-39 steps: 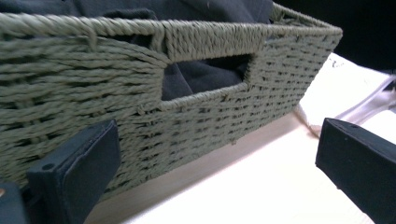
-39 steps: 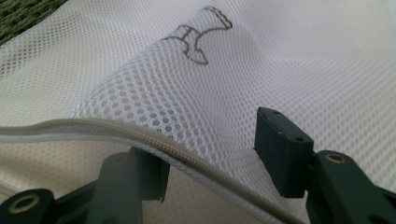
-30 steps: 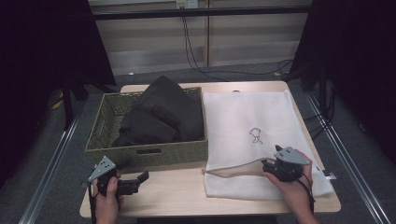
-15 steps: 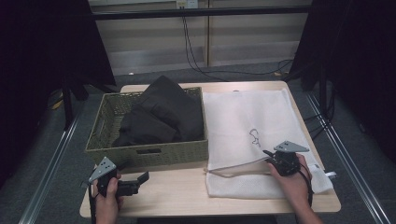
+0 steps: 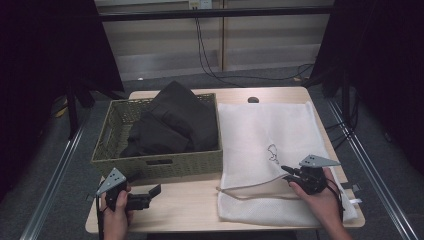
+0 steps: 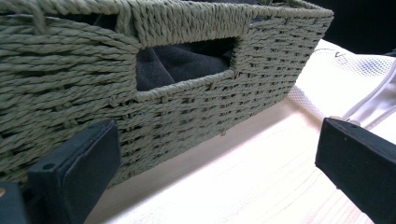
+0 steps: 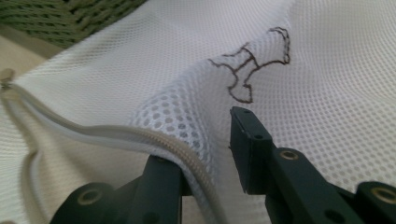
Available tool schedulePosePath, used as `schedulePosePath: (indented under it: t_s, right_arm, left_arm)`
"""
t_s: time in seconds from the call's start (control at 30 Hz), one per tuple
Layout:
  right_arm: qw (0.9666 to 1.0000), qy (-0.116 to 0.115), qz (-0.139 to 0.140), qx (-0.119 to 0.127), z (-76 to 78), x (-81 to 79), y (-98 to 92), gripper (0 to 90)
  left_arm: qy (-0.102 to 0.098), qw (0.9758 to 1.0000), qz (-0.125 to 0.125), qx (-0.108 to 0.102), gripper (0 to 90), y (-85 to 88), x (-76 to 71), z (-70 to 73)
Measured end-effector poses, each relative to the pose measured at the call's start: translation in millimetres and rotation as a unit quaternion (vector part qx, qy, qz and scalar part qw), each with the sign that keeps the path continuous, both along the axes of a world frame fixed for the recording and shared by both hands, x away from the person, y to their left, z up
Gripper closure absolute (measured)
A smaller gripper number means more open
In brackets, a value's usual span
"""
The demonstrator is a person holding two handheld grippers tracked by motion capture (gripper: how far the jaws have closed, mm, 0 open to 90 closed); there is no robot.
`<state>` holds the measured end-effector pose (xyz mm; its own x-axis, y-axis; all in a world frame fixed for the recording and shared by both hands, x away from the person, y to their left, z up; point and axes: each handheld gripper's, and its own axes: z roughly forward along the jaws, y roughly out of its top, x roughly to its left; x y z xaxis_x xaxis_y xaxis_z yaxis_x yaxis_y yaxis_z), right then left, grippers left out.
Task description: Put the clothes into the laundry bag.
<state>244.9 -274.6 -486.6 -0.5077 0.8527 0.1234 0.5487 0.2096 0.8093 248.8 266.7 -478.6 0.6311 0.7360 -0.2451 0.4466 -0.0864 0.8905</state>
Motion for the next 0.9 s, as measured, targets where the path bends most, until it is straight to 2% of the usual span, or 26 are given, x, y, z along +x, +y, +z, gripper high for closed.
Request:
schedulePosePath:
  t_s: [0.17, 0.37, 0.47, 0.5, 0.53, 0.57, 0.6, 0.67, 0.7, 0.77, 0.87, 0.9]
  right_arm:
    - [0.9997, 0.008, -0.016, -0.014, -8.3, 3.9, -0.6, 78.5]
    - [0.9993, -0.004, -0.016, -0.034, -2.9, 1.0, 11.1, 85.1]
    - [0.9993, -0.006, -0.013, -0.035, -2.5, 0.7, 11.8, 85.6]
    - [0.9995, -0.008, -0.014, -0.025, -2.1, 1.3, 9.8, 86.2]
    - [0.9995, -0.008, -0.014, -0.025, -2.1, 1.3, 9.8, 86.2]
    - [0.9997, -0.009, -0.019, -0.014, -2.0, 2.6, 6.3, 87.0]
    - [0.9996, -0.009, -0.024, -0.007, -2.2, 3.5, 4.7, 87.1]
    - [0.9996, -0.008, -0.027, 0.009, -2.7, 5.1, 2.2, 87.1]
    - [0.9995, -0.008, -0.026, 0.013, -3.0, 5.7, 1.6, 87.1]
    - [0.9996, -0.010, -0.023, 0.014, -3.6, 6.5, 1.3, 87.1]
    - [0.9995, -0.009, -0.022, 0.022, -4.1, 7.0, 3.1, 86.8]
    - [0.9996, -0.010, -0.018, 0.021, -4.4, 7.3, 3.4, 86.6]
  left_arm:
    - [-0.003, 1.0000, 0.004, 0.001, 0.1, -0.2, 0.3, 0.8]
    - [-0.014, 0.9999, -0.006, 0.000, 0.2, -1.4, -3.8, 12.3]
    - [-0.020, 0.9998, -0.005, 0.004, 0.0, -2.5, -4.5, 17.8]
    - [-0.025, 0.9997, -0.004, 0.007, 0.0, -2.8, -4.2, 25.3]
    - [-0.025, 0.9997, -0.004, 0.007, 0.0, -2.8, -4.2, 25.3]
    - [-0.028, 0.9995, -0.003, 0.013, 0.0, -2.6, -3.3, 29.7]
    - [-0.030, 0.9995, 0.006, 0.010, 0.0, -2.3, -1.1, 39.2]
    - [-0.034, 0.9994, 0.010, 0.003, 0.0, -1.2, 2.2, 48.5]
    - [-0.036, 0.9992, 0.013, 0.007, 0.0, -1.8, 4.2, 52.6]
    - [-0.040, 0.9991, 0.014, 0.011, 0.0, -2.1, 6.8, 56.2]
    - [-0.038, 0.9991, 0.015, 0.015, 0.0, -0.6, 22.8, 65.9]
    - [-0.038, 0.9991, 0.015, 0.015, 0.0, -0.6, 22.8, 65.9]
